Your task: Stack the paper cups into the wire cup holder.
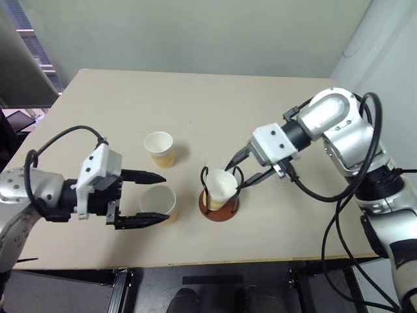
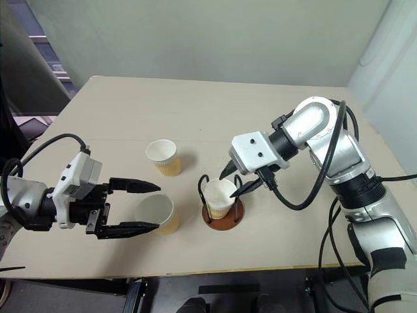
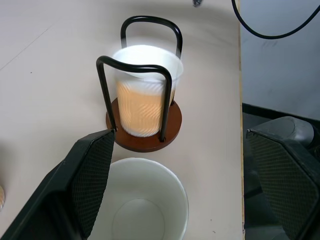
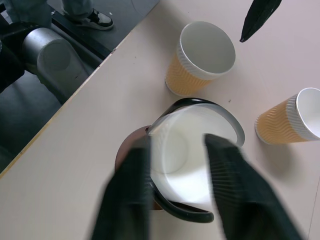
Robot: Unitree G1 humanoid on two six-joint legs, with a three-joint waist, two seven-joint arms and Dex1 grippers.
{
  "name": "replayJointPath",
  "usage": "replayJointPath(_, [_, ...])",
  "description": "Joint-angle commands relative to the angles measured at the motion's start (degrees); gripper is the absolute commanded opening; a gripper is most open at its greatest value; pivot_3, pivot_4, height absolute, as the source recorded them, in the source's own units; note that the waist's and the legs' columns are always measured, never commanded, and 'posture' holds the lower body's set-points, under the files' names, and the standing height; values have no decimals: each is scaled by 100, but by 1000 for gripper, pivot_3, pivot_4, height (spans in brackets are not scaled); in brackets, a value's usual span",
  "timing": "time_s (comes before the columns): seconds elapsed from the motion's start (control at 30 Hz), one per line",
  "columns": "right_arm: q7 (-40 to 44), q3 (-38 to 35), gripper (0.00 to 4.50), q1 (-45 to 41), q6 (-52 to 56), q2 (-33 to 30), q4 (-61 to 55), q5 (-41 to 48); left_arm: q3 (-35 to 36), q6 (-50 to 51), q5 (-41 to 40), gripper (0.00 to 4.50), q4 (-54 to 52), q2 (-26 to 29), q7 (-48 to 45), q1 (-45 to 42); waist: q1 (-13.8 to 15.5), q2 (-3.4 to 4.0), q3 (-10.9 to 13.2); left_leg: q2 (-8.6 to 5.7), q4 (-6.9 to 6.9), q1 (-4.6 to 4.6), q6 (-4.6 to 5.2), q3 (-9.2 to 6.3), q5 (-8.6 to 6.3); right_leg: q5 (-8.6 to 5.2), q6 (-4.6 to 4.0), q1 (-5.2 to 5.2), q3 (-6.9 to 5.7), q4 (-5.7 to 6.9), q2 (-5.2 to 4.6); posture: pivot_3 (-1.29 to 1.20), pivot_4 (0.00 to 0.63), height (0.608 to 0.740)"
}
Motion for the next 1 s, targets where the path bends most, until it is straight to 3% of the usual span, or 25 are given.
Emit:
replayJointPath(0.03, [-252,-237,3325,-44,204,-97,-61,-69,-16,-212,123,4500,192,170,-161,-311,6,0,0,0,0,0,0,0,0,0,0,0,0,0,0,0,150,740])
replayJointPath(0.13, [-524,-699,4333,282,626,-480,-90,56,-422,-484,506,4500,679,261,-307,-761,58,-1,-1,-2,3,-1,-1,-3,0,0,-1,0,-1,1,-2,0,150,740])
replayJointPath(0.17, [-553,-856,4472,439,779,-630,-162,168,-567,-589,645,4500,843,284,-380,-899,93,-1,-1,-3,6,-2,-1,-9,0,-1,-1,2,-2,0,-4,0,150,740])
replayJointPath(0.33, [-575,-2695,4472,1478,2213,-1396,-1033,2024,-1524,-1147,1395,4500,1653,310,-960,-1750,150,2,1,-9,23,-18,-8,-11,-6,-1,-1,2,-1,-12,-11,0,150,740])
replayJointPath(0.47, [-973,-4309,4472,2219,3250,-1678,-1752,3675,-2260,-1621,2069,4500,2343,156,-1352,-2460,148,2,1,-4,22,-26,-10,-2,-6,-1,0,-6,1,-19,-2,0,150,740])
replayJointPath(0.57, [-1385,-5099,4472,3001,3726,-1820,-2409,4424,-2649,-1920,2455,4500,2763,-13,-1586,-2862,137,-1,0,-5,22,-24,-10,-2,-6,-1,0,-2,1,-26,1,0,150,740])
replayJointPath(0.77, [-2665,-6136,4472,3976,3849,-1683,-3275,5423,-3052,-2266,2810,4500,3176,-313,-1993,-3190,63,3,2,-6,31,-22,-5,0,-8,6,13,-1,5,-23,1,0,150,740])
replayJointPath(0.9, [-3119,-6271,4472,4301,3697,-1755,-3492,5716,-3258,-2368,2852,4500,3210,-460,-2104,-3211,54,2,2,-6,34,-14,5,-2,-13,10,20,10,5,-26,1,0,150,740])
replayJointPath(1.0, [-3257,-6258,4500,4389,3589,-1857,-3529,5828,-3331,-2398,2833,3601,3209,-511,-2105,-3228,46,2,2,-6,35,-13,9,-2,-15,13,27,10,6,-27,1,0,150,740])
